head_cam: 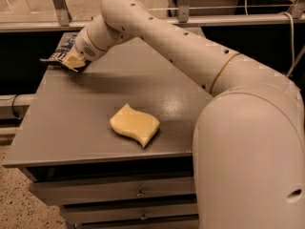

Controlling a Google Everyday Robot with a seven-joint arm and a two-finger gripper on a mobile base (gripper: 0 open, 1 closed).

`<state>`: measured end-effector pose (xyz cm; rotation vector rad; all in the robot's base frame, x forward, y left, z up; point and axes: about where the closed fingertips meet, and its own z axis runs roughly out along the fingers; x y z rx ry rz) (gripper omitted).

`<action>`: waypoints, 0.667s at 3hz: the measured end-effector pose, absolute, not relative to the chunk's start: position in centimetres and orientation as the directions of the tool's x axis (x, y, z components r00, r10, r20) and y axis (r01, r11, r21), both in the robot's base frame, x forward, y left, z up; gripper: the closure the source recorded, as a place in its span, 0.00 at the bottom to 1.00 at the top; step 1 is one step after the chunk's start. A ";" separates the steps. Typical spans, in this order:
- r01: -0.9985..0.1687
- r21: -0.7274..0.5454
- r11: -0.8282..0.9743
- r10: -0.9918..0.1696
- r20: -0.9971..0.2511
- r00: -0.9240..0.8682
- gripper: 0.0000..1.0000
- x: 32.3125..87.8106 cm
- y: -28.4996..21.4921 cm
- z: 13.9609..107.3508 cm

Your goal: Pick blue chip bag

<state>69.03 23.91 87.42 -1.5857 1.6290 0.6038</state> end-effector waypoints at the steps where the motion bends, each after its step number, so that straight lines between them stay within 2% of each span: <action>1: -0.970 -0.207 0.130 -0.607 -0.790 0.087 0.85 68.9 22.8 90.1; 2: -0.961 -0.237 0.145 -0.605 -0.789 0.103 0.62 68.6 22.4 91.8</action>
Offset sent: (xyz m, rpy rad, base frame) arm -0.0052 -0.0235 0.0688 0.0205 -0.1113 -0.0585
